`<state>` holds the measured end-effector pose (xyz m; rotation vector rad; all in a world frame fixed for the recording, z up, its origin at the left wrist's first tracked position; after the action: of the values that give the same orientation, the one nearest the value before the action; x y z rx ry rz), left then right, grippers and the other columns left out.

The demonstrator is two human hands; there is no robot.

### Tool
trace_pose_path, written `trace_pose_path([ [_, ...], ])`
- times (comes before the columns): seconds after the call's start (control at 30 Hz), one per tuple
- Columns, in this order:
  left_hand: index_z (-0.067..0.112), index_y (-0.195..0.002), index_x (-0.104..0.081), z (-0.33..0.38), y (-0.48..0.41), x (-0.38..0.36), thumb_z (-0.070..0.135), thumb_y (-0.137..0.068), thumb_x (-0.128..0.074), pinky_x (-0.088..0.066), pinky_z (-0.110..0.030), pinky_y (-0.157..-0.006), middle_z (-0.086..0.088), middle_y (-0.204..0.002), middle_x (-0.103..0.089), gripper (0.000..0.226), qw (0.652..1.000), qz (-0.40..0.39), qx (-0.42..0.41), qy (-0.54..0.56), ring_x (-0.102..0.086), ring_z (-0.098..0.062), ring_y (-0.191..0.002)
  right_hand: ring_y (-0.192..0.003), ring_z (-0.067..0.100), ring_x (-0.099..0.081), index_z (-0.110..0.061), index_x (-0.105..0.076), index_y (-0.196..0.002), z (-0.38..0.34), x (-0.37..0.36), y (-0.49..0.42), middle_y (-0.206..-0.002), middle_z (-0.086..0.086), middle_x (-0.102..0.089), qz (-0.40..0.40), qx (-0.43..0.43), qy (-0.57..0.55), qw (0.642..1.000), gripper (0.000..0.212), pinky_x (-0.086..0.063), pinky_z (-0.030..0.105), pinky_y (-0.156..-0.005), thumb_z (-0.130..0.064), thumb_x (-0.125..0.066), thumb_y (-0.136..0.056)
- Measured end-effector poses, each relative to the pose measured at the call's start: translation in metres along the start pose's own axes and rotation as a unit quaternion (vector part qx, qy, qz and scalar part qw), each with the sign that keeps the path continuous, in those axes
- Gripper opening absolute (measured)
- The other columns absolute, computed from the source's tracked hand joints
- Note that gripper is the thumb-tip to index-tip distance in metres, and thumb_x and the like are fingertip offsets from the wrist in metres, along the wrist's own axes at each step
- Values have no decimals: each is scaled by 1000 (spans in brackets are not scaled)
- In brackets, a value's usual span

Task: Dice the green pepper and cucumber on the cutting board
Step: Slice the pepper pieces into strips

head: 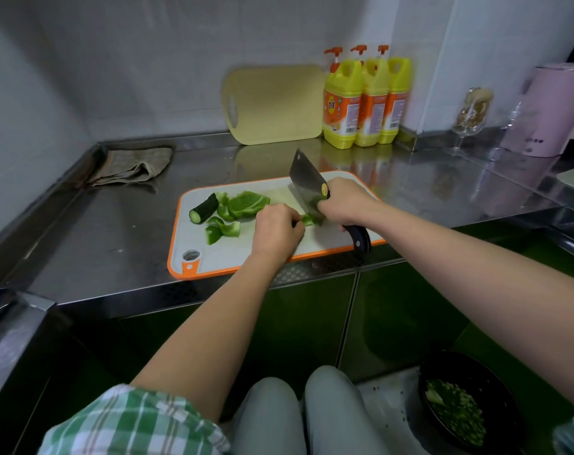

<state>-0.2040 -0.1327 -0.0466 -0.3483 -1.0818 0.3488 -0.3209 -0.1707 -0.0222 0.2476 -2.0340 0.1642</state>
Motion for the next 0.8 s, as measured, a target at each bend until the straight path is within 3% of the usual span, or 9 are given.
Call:
trace_pose_path([
  [0.13, 4, -78, -76, -1, -1, -1, 14, -82, -60, -46, -33, -69, -15, -77, -72, 19, 1000, 2, 1, -1, -62, -31, -75, -59, 30, -59, 1, -58, -80, -7, 3, 7, -75, 25, -66, -54, 0, 31, 998, 10, -54, 37, -61, 0, -47, -82],
  [0.27, 5, -81, -77, 0, -1, 1, 13, -84, -60, -41, -31, -68, -14, -80, -72, 19, 1000, -1, 0, -2, -61, -30, -78, -48, 23, -53, -2, -55, -72, -10, 0, 17, -60, 14, -58, -76, -6, 79, 994, 17, -44, 24, -48, 0, -43, -84],
  [0.4, 7, -84, -78, 0, -1, 2, 14, -85, -60, -36, -29, -66, -12, -80, -73, 19, 1000, -2, -3, -4, -60, -28, -77, -50, 21, -51, -3, -54, -80, -12, -9, 14, -62, 11, -54, -60, -5, 117, 991, 5, -42, 24, -45, 1, -55, -82],
  [0.6, 10, -95, -78, 1, -1, 4, 15, -87, -62, -42, -31, -75, -10, -91, -74, 19, 1000, 4, -12, -1, -64, -29, -88, -52, 29, -56, -7, -46, -70, 1, -10, 3, -61, 14, -52, -16, -2, 15, 1000, 14, -49, 31, -56, -2, -46, -83],
  [0.7, 12, -113, -73, -2, -2, 3, 18, -87, -65, -44, -33, -86, -9, -105, -73, 27, 1000, 4, -8, 13, -63, -28, -101, -55, 32, -59, -7, -48, -80, 8, -6, 4, -66, 15, -54, 2, 0, -27, 1000, 5, -51, 34, -55, -5, -46, -84],
  [0.8, 12, -115, -71, -6, -3, 3, 23, -86, -69, -42, -34, -89, -9, -112, -69, 31, 1000, 2, -7, 18, -60, -27, -106, -50, 29, -57, -8, -50, -80, 5, 2, 5, -63, 14, -55, 2, 2, -42, 999, 6, -49, 31, -50, -6, -45, -84],
])
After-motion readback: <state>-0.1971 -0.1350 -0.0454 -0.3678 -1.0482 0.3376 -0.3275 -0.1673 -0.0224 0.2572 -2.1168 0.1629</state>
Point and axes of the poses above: each hand's wrist, its own y-axis away from the middle knuckle, its own x-axis out of the back of the hand, z = x × y, the point moved 10 cm from there along -y, towards the middle knuckle
